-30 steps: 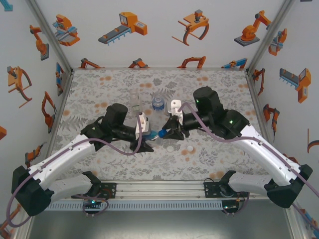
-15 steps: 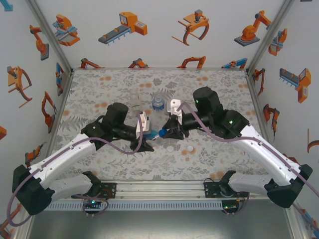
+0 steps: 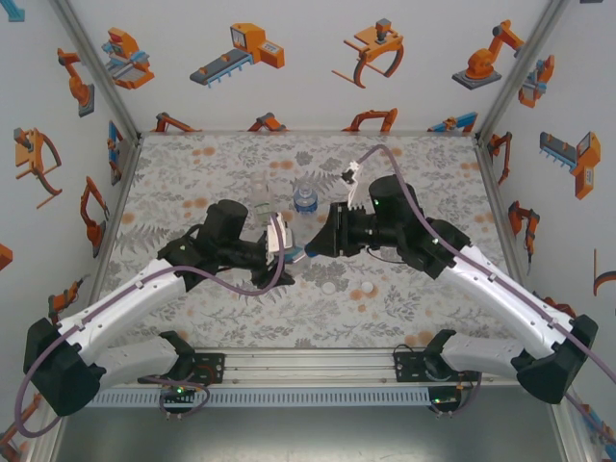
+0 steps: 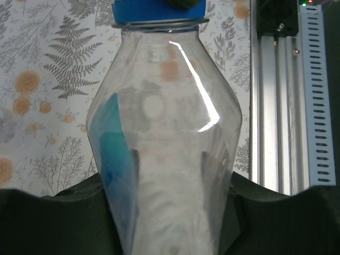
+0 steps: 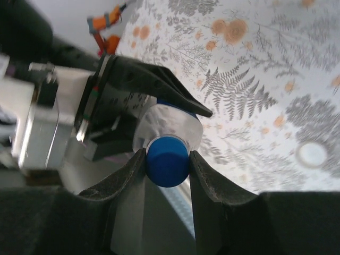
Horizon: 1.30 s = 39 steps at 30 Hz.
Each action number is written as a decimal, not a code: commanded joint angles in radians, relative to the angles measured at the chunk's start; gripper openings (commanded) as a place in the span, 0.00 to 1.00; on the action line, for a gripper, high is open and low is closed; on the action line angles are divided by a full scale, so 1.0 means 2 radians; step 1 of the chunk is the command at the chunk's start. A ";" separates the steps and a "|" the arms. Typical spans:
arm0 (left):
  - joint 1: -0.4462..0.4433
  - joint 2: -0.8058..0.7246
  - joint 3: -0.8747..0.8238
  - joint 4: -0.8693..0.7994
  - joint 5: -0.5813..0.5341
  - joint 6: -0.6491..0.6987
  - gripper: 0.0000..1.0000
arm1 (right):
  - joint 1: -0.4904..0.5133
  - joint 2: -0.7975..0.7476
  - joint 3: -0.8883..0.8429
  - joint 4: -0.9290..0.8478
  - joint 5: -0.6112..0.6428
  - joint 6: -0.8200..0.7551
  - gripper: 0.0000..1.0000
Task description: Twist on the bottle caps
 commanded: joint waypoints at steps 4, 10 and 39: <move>-0.004 0.002 0.001 0.080 -0.058 -0.021 0.04 | 0.004 0.013 -0.020 0.039 0.046 0.229 0.00; -0.005 -0.005 -0.009 0.087 -0.066 -0.026 0.36 | 0.004 0.020 0.003 0.015 0.065 0.179 0.00; 0.175 -0.081 0.032 -0.061 -0.224 -0.222 0.97 | -0.192 0.255 0.222 -0.110 0.216 -0.262 0.00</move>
